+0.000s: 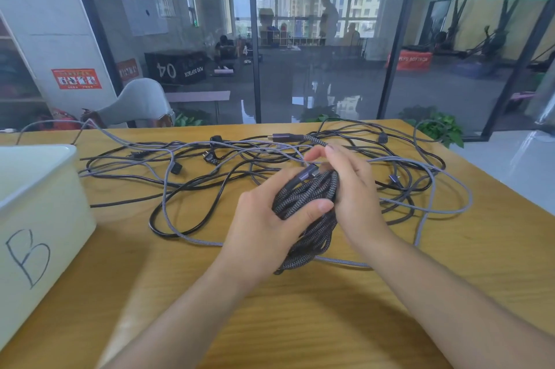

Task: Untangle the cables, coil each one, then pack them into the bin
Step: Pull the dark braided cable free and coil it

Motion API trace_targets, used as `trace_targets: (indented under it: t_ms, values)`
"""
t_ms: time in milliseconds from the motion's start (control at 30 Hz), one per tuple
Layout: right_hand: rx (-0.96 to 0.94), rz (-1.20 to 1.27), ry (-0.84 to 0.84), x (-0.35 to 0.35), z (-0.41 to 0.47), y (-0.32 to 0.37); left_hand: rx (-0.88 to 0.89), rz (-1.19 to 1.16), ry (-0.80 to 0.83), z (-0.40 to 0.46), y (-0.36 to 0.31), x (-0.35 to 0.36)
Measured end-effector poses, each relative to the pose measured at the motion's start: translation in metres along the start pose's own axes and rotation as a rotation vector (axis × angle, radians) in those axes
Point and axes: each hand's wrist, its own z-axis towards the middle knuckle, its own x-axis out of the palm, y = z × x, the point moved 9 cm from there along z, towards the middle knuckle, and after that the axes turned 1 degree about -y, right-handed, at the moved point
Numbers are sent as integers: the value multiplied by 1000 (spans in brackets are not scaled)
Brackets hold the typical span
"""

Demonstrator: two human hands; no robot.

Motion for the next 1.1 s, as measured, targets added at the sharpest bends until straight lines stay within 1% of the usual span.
trace_targets:
  t_ms: [67,167,233,300,400,500,667,833,1000,1100]
  values:
    - [46,1,14,-2,2,-8,2,-31,6,3,-3,-4]
    - [98,-81,-39,-23,13,-21,-34,-74,-73,9,5,-26]
    - [138,-103,-81,-45,22,-31,-70,-146,-126,12,14,-41]
    - [162,-178,-93,-61,27,-36,-115,-236,-172,13,21,-48]
    - [177,-297,-5,-59,29,-41,-148,-334,-181,13,21,-48]
    - [211,-310,120,-39,24,-51,-150,-364,-135,13,21,-41]
    - [365,-106,253,-16,12,-70,-154,-355,-110,13,24,-38]
    - [454,65,401,5,-1,-74,-153,-338,-94,13,26,-33]
    - [580,291,466,23,-16,-63,-151,-300,-123,13,26,-34]
    - [601,429,601,34,-24,-56,-152,-287,-143,12,25,-36]
